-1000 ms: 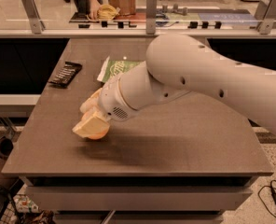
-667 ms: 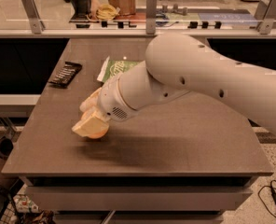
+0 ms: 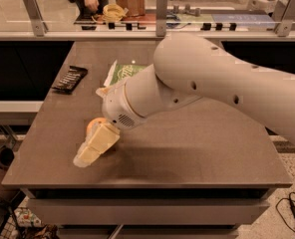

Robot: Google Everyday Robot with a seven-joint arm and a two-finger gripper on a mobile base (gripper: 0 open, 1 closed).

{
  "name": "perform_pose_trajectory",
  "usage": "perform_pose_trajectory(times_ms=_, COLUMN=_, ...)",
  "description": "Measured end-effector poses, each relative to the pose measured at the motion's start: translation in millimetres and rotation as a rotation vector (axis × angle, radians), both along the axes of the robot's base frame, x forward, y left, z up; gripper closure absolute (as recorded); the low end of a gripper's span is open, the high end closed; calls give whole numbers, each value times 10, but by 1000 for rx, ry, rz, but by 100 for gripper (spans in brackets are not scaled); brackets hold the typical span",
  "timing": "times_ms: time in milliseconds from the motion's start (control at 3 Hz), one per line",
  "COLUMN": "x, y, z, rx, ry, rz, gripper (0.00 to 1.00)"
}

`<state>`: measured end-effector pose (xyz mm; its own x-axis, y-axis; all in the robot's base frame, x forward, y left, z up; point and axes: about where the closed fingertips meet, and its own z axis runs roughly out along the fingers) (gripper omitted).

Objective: Pick orange

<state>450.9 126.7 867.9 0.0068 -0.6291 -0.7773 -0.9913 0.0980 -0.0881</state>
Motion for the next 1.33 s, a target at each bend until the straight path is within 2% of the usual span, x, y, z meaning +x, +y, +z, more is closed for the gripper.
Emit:
perform_pose_trajectory(times_ms=333, x=0, y=0, z=1, rx=0, ry=0, rz=0, gripper=0)
perform_pose_trajectory(times_ms=667, x=38, y=-58, z=19, rx=38, ry=-4, rz=-11, gripper=0)
perform_pose_trajectory(times_ms=1333, x=202, y=-193, z=-147, rx=167, ry=-35, rz=-44, gripper=0)
